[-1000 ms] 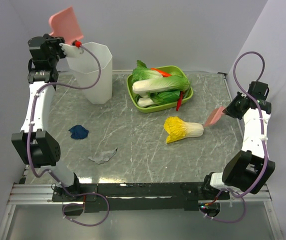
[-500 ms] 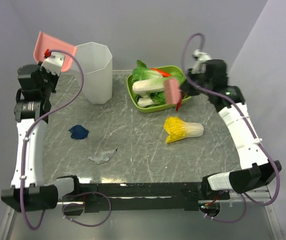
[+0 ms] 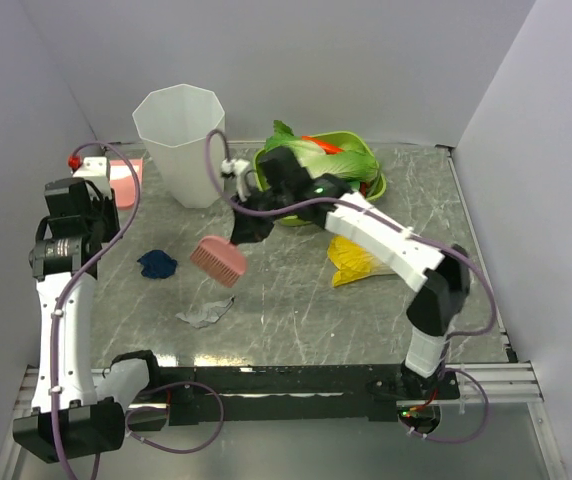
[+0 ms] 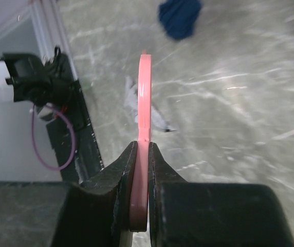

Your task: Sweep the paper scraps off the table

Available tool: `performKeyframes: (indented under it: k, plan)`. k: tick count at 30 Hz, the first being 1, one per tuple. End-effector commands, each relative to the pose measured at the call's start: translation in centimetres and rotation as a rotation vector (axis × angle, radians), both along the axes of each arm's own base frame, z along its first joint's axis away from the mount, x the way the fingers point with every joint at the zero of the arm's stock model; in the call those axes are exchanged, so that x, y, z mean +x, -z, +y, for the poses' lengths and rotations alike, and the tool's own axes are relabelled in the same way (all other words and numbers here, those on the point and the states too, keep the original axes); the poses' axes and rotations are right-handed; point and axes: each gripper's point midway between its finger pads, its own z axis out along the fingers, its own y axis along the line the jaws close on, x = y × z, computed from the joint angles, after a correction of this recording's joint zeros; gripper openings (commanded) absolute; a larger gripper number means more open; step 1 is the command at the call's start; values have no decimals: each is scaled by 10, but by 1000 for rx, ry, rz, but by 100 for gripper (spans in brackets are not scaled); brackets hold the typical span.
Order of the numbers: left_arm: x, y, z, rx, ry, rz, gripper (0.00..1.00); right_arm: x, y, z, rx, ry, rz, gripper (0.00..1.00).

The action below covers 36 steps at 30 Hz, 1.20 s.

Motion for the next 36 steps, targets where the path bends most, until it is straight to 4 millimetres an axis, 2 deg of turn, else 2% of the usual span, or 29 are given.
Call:
performKeyframes:
  k: [1,2,4,5,7,12,13,16,18,19,21,26,27,31,33,36]
  plan:
    - [-14,20,0,-69,-77,26,1,-23,-13,46,72,-96,34,0]
    - [-14,23,2,-67,-83,24,1,-23,3,56,51,-98,68,0]
    - [-19,32,2,-67,-89,49,1,-24,11,65,46,-93,109,0]
    - [-21,32,0,-99,-113,40,1,-28,25,74,27,-105,136,0]
    - [-27,39,-1,-108,-118,56,1,-31,34,80,20,-104,180,0]
    - [-38,38,-2,-108,-116,60,1,-32,83,85,-57,-25,325,0]
    - [-40,38,-1,-107,-119,65,1,-31,97,82,-87,2,341,0]
    - [-43,36,-2,-109,-111,72,1,-23,120,69,-160,95,356,0]
    - [-44,33,-4,-108,-101,70,1,-17,130,56,-197,140,351,0]
    - [-44,32,-4,-109,-98,64,1,-13,127,50,-201,161,335,0]
    - [-43,30,-5,-110,-94,50,1,0,137,29,-243,219,307,0]
    - [-41,29,-7,-115,-74,38,1,22,123,-15,-263,288,232,0]
    - [-39,28,-6,-113,-75,29,1,29,117,-27,-259,314,214,0]
    - [-35,30,-6,-116,-72,20,1,41,92,-51,-240,329,130,0]
    - [-33,30,-7,-124,-68,16,1,39,75,-54,-208,304,103,0]
    - [-29,28,-5,-132,-75,8,1,30,55,-46,-143,227,86,0]
